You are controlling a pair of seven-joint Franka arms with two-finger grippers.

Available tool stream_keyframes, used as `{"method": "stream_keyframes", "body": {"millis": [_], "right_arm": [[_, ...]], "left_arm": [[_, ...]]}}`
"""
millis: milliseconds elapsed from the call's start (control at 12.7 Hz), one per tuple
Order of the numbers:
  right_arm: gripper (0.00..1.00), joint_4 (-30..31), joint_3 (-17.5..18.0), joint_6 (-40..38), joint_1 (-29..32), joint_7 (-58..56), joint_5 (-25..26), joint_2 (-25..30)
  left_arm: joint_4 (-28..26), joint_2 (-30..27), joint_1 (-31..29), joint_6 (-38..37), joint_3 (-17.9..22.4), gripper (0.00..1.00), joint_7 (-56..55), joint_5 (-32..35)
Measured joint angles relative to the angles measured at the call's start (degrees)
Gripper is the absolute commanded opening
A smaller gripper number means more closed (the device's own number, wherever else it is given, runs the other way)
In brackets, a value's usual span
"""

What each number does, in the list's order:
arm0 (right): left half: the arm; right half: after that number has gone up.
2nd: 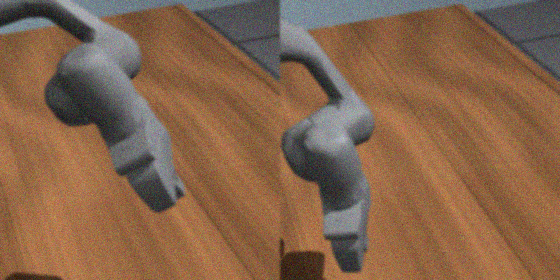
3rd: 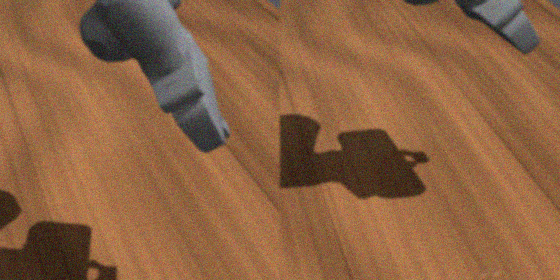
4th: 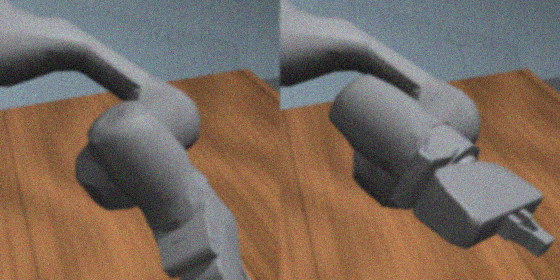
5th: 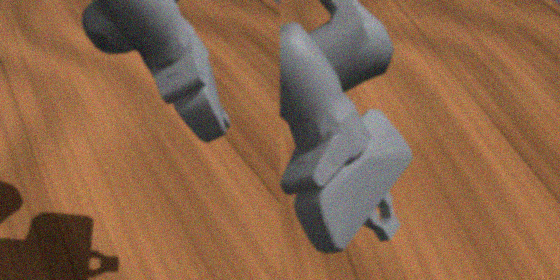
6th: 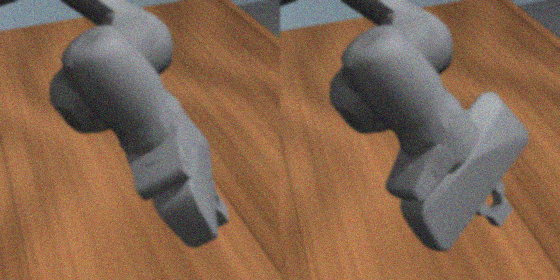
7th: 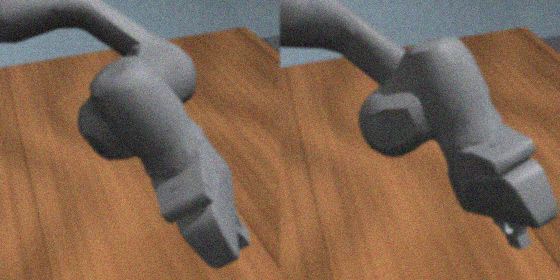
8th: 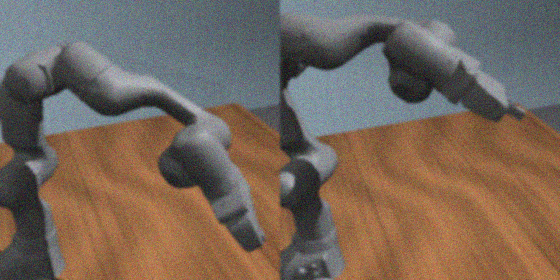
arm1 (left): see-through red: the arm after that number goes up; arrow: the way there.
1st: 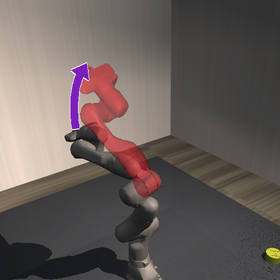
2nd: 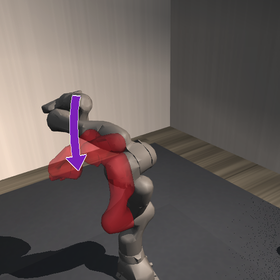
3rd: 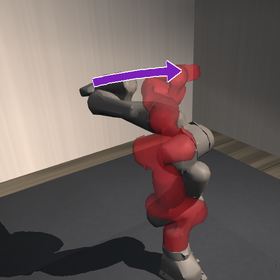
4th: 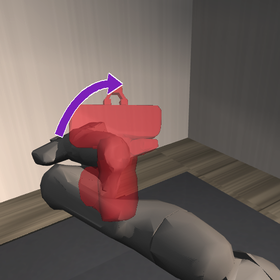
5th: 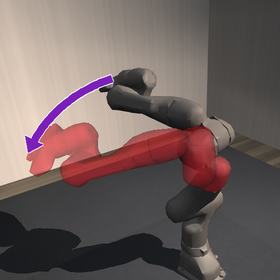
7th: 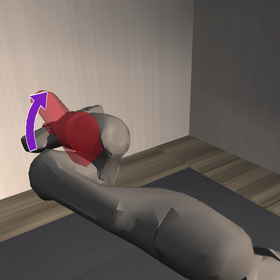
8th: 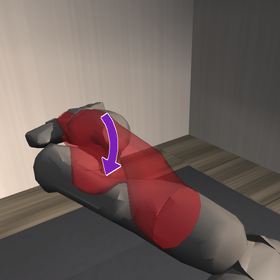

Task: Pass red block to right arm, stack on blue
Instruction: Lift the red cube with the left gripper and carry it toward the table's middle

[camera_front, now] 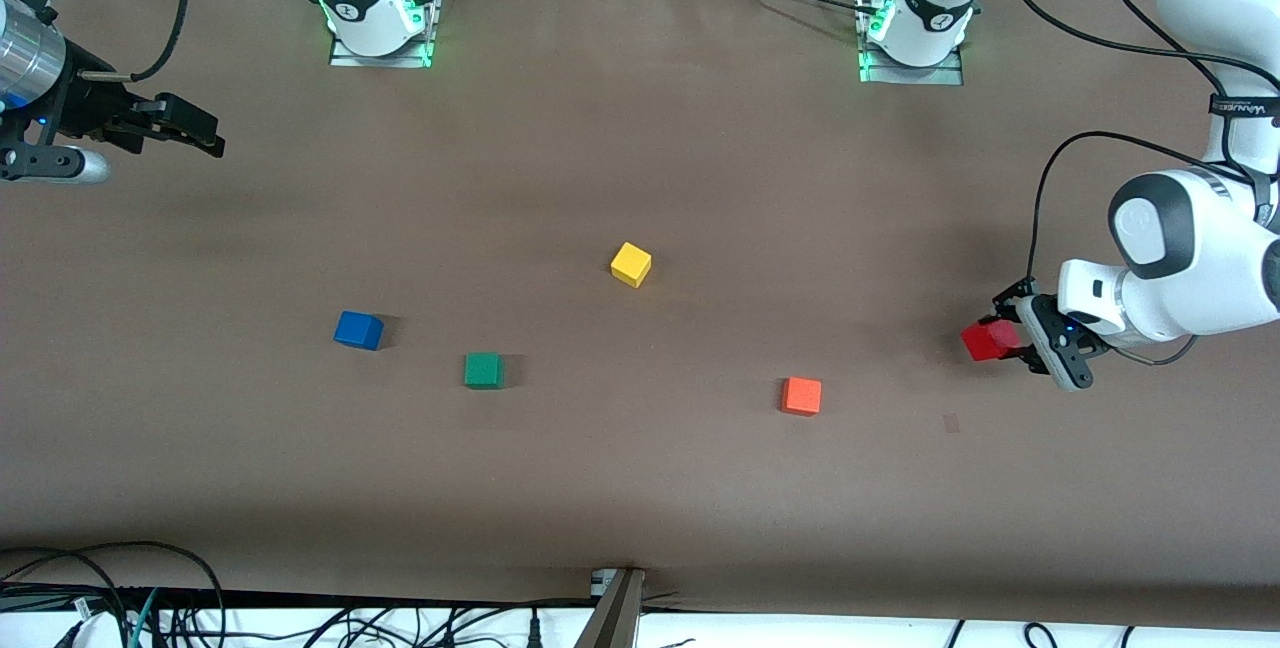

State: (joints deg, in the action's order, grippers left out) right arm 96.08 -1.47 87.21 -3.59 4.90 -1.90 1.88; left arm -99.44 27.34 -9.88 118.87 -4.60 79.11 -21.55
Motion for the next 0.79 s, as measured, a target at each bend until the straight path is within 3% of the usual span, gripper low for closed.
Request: {"method": "stream_keyframes", "body": {"millis": [237, 788], "right_arm": [[1.00, 0.0, 0.0, 0.0, 0.0, 0.0, 0.0, 0.0], [1.00, 0.0, -0.1, -1.5, 0.1, 0.0, -0.2, -0.1]], "left_arm": [[0.4, 0.0, 0.2, -3.9, -0.4, 0.00, 11.0, -11.6], [2.5, 5.6, 0.8, -12.0, -7.1, 0.00, 28.5, -31.9]]}}
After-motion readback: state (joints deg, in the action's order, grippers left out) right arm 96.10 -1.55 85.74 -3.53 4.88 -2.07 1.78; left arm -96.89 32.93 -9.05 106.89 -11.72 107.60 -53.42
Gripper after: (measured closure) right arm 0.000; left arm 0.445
